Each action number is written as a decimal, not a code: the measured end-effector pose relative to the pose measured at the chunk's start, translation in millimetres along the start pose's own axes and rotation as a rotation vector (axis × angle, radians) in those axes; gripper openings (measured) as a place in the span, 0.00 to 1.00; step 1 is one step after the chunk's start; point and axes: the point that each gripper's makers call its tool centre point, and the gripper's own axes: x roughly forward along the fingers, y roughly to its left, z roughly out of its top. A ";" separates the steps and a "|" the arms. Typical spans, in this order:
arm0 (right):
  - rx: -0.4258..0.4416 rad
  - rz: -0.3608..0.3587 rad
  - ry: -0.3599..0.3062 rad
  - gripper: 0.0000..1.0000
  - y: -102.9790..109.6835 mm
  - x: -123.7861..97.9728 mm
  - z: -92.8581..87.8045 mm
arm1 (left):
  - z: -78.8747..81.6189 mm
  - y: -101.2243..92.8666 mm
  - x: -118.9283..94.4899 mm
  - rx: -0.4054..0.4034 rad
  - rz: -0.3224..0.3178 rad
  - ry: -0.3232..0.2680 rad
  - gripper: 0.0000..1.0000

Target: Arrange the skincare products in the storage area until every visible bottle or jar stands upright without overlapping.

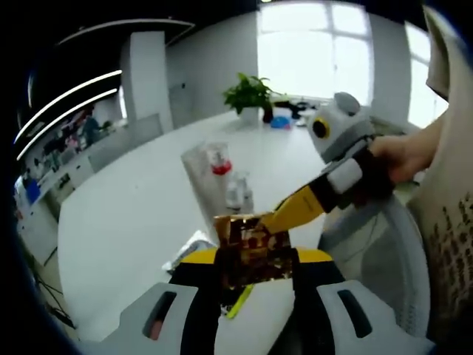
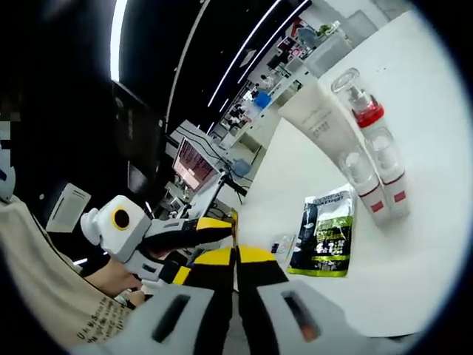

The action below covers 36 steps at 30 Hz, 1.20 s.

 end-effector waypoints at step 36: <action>0.177 0.194 -0.298 0.01 35.9 -21.5 43.6 | 58.5 2.1 -22.6 -0.658 -0.173 -0.413 0.13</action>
